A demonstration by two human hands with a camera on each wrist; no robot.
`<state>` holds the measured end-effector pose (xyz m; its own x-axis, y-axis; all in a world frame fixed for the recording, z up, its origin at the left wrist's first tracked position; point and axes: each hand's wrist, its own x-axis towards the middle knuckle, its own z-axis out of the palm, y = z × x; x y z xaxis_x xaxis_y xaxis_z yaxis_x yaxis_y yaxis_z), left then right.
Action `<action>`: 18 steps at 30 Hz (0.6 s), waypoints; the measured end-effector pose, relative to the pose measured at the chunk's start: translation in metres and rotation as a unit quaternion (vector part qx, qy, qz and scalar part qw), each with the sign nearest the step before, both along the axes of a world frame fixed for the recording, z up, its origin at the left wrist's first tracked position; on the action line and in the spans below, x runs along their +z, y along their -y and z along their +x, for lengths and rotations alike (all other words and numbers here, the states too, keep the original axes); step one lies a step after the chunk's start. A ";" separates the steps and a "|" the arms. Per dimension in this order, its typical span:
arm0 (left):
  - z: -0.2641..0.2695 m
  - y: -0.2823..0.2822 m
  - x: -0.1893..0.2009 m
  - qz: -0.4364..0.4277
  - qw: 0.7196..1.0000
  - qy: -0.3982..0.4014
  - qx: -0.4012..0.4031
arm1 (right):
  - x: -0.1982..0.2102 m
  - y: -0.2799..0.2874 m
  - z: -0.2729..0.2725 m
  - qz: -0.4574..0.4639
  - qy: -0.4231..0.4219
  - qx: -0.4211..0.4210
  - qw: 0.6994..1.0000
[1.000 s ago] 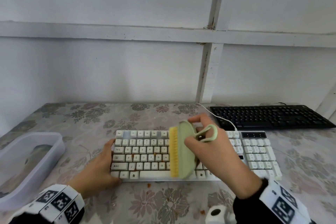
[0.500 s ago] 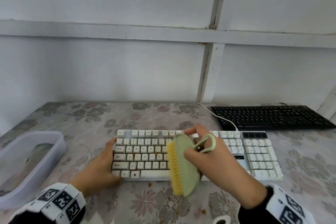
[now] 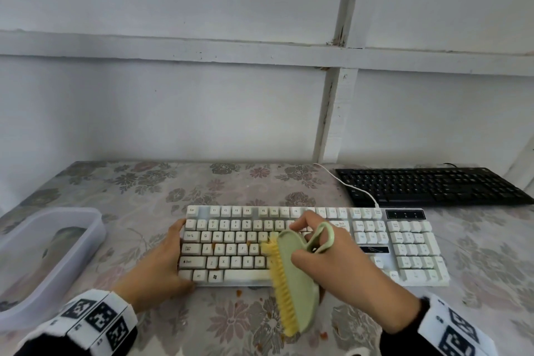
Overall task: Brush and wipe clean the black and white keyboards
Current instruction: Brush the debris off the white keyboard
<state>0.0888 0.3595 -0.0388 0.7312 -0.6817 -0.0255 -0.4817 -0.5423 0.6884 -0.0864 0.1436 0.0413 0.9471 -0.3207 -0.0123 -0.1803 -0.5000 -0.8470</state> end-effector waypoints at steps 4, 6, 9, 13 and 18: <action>0.000 0.000 0.001 0.003 1.000 0.004 -0.004 | 0.021 -0.001 0.013 0.034 0.070 -0.039 0.996; 0.000 -0.001 0.001 0.001 1.000 0.000 -0.004 | 0.021 -0.003 0.023 0.019 0.107 -0.060 0.992; 0.000 -0.001 -0.001 -0.006 1.000 0.003 -0.005 | 0.010 -0.008 0.035 -0.009 0.113 -0.048 0.992; 0.000 0.000 0.000 -0.027 1.000 -0.007 -0.006 | -0.009 -0.018 0.029 -0.031 0.072 -0.006 0.997; 0.000 0.000 -0.001 -0.027 1.000 -0.004 -0.009 | -0.007 -0.014 0.013 -0.007 0.018 0.027 0.999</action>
<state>0.0891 0.3597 -0.0396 0.7194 -0.6946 0.0068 -0.4853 -0.4955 0.7204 -0.0730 0.1575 0.0341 0.9629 -0.2685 0.0255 -0.1227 -0.5202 -0.8452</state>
